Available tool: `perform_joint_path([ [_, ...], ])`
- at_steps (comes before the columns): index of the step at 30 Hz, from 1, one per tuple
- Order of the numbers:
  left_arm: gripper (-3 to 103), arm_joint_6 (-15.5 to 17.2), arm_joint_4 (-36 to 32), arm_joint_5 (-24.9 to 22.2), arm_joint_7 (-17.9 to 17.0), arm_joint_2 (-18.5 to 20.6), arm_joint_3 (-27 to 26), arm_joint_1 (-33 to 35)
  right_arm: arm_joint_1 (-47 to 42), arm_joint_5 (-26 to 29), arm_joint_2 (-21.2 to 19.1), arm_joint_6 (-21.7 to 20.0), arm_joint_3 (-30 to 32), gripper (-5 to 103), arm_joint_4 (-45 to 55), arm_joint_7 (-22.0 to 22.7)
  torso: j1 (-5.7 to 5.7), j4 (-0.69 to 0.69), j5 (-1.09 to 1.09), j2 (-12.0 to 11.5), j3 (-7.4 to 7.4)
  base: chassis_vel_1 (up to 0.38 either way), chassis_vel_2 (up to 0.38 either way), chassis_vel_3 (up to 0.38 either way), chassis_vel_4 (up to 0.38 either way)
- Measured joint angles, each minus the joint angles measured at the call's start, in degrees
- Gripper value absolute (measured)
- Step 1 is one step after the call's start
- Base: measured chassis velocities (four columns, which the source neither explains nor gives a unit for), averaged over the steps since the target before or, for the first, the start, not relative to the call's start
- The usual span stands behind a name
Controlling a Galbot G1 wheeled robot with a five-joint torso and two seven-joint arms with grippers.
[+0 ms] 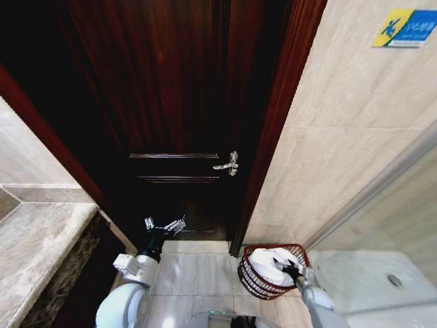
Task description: Discard the used towel into the hamper.
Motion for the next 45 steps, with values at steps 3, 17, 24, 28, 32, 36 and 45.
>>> perform_joint_path([
  [3, 100, 0.0, 0.0, 0.0, 0.0, 0.0, 0.0, 0.0, -4.6, 0.4, 0.4, 1.7, 0.9, 100, 6.8, 1.3, 0.0, 0.01, -0.01, 0.0, 0.0, 0.0, 0.0, 0.0, 0.0],
  [17, 100, 0.0, 0.0, 0.0, 0.0, 0.0, 0.0, 0.0, -21.1, 1.8, 3.9, 10.2, 3.1, 100, 36.0, 9.1, 0.0, 0.01, -0.01, 0.0, 0.0, 0.0, 0.0, 0.0, 0.0],
  [24, 100, 0.0, 0.0, 0.0, 0.0, 0.0, 0.0, 0.0, -26.0, 1.7, 5.7, 10.0, 3.2, 100, 47.7, 10.1, 0.0, 0.02, -0.01, 0.0, 0.0, 0.0, 0.0, 0.0, 0.0],
  [28, 100, 0.0, 0.0, 0.0, 0.0, 0.0, 0.0, 0.0, -29.3, 1.4, 7.1, 9.5, 2.7, 100, 58.1, 11.4, 0.0, 0.02, -0.01, 0.0, 0.0, 0.0, 0.0, 0.0, 0.0],
  [32, 100, 0.0, 0.0, 0.0, 0.0, 0.0, 0.0, 0.0, -30.0, 1.5, 7.8, 9.4, 2.5, 100, 63.2, 12.5, 0.0, 0.02, 0.0, 0.0, 0.0, 0.0, 0.0, 0.0, 0.0],
  [36, 100, 0.0, 0.0, 0.0, 0.0, 0.0, 0.0, 0.0, -30.5, 1.3, 8.1, 9.2, 2.6, 100, 66.9, 13.5, 0.0, 0.02, -0.01, 0.0, 0.0, 0.0, 0.0, 0.0, 0.0],
  [45, 100, 0.0, 0.0, 0.0, 0.0, 0.0, 0.0, 0.0, -31.4, -0.7, 9.8, 8.5, 1.7, 100, 74.2, 15.3, 0.0, 0.02, -0.01, 0.0, 0.0, 0.0, 0.0, 0.0, 0.0],
])
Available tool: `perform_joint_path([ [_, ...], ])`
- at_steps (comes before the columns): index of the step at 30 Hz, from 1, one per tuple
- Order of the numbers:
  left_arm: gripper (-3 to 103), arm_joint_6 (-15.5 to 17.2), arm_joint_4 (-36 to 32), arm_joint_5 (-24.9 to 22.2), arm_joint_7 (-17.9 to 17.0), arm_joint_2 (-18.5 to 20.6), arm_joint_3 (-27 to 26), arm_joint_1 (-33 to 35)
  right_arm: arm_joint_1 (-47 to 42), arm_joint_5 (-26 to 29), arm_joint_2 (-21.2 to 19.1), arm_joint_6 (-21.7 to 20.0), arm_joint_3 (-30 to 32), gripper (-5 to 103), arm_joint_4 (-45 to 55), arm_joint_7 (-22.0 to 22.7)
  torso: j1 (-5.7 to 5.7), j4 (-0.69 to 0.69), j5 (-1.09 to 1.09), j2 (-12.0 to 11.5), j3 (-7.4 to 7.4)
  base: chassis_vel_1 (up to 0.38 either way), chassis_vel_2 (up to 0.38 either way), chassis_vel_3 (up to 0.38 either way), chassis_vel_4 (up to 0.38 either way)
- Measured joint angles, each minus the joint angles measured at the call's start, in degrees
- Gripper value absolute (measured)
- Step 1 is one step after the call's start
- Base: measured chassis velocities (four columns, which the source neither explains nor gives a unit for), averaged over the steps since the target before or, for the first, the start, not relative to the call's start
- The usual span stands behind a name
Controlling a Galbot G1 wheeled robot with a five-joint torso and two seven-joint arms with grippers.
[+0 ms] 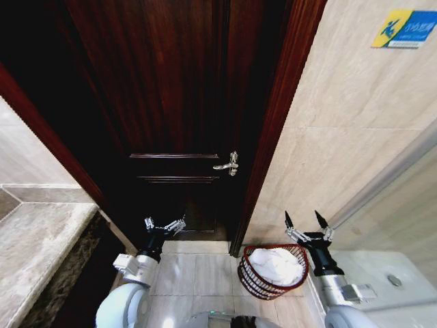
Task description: Discard the used towel into the hamper.
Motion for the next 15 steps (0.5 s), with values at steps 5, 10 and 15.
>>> perform_joint_path([
  [5, 100, 0.0, 0.0, 0.0, 0.0, 0.0, 0.0, 0.0, -0.1, -0.6, 0.7, -0.4, -0.7, 100, 1.4, 0.1, 0.0, 0.0, 0.0, 0.0, 0.0, 0.0, 0.0, 0.0, 0.0],
  [10, 100, 0.0, 0.0, 0.0, 0.0, 0.0, 0.0, 0.0, -0.1, -0.7, 0.8, -0.5, -0.8, 100, 1.5, 0.2, 0.0, 0.0, 0.0, 0.0, 0.0, 0.0, 0.0, 0.0, 0.0],
  [15, 100, 0.0, 0.0, 0.0, 0.0, 0.0, 0.0, 0.0, -0.1, -0.7, 0.7, -0.5, -0.8, 100, 1.4, 0.2, 0.0, 0.0, 0.0, 0.0, 0.0, 0.0, 0.0, 0.0, 0.0],
])
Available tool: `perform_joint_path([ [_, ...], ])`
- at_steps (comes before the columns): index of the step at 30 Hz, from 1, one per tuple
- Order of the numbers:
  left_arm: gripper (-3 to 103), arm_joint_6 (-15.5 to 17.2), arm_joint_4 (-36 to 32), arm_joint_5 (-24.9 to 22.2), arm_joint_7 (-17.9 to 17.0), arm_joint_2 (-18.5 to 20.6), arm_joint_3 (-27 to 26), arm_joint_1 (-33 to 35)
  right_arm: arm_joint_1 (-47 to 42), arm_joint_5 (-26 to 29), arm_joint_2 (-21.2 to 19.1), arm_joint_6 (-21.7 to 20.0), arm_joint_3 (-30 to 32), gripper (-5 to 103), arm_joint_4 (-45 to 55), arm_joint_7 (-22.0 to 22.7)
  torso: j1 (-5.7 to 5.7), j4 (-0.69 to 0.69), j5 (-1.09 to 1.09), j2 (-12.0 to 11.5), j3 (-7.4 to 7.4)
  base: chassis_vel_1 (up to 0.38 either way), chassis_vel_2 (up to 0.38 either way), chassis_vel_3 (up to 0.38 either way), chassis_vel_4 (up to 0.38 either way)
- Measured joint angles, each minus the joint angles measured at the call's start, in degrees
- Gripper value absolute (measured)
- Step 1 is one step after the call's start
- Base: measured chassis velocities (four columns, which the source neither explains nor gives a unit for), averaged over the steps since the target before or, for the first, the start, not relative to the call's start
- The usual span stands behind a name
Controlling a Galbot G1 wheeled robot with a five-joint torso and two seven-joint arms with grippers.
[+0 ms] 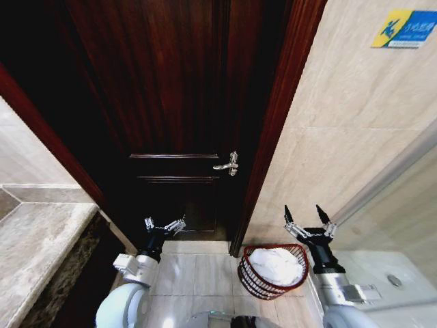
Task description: Discard the used towel into the hamper.
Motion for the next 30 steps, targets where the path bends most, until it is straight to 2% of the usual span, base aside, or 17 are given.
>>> perform_joint_path([
  [23, 100, 0.0, 0.0, 0.0, 0.0, 0.0, 0.0, 0.0, 0.1, 0.0, 0.0, 0.0, 0.0, 100, -0.3, 0.0, 0.0, 0.0, -0.01, 0.0, 0.0, 0.0, 0.0, 0.0, 0.0],
  [30, 100, 0.0, 0.0, 0.0, 0.0, 0.0, 0.0, 0.0, 0.1, 0.0, -0.1, 0.0, 0.1, 100, -0.4, 0.0, 0.01, -0.02, -0.01, 0.0, 0.0, -0.074, -0.102, 0.103, 0.089],
])
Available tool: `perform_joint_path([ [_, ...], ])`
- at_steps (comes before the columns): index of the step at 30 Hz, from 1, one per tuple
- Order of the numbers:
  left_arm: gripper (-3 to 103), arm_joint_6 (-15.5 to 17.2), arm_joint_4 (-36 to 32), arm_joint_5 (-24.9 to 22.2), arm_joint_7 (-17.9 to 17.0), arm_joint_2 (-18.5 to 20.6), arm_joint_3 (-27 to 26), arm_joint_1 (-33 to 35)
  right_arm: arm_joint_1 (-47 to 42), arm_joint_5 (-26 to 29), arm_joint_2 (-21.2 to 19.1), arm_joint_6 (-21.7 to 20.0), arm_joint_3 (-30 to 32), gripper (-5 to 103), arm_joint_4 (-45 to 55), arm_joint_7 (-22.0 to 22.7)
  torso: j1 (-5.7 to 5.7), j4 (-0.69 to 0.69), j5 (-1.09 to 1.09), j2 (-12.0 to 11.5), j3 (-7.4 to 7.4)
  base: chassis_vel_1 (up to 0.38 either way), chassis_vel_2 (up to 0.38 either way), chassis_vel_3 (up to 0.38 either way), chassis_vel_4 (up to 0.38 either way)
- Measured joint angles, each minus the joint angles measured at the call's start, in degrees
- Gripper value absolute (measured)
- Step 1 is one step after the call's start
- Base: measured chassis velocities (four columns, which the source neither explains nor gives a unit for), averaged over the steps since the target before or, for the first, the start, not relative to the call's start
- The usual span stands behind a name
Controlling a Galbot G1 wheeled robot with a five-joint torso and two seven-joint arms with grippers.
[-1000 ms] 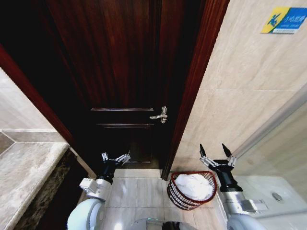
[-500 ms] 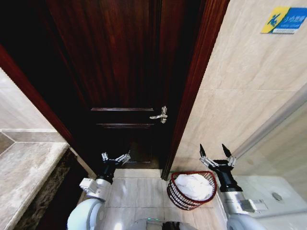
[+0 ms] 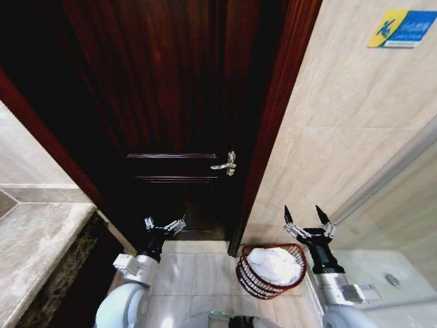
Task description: Discard the used towel into the hamper.
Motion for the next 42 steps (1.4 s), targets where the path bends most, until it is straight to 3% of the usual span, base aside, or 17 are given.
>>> perform_joint_path([
  [13, 100, 0.0, 0.0, 0.0, 0.0, 0.0, 0.0, 0.0, 0.0, 0.0, 0.0, 0.0, 0.0, 100, 0.0, 0.0, 0.0, 0.01, 0.01, 0.0, 0.0, -0.108, -0.1, 0.118, 0.107],
  [42, 100, 0.0, 0.0, 0.0, 0.0, 0.0, 0.0, 0.0, 0.0, 0.0, 0.0, 0.0, 0.0, 100, 0.0, 0.0, -0.01, 0.01, 0.0, 0.0, 0.0, 0.011, 0.01, 0.006, 0.01],
])
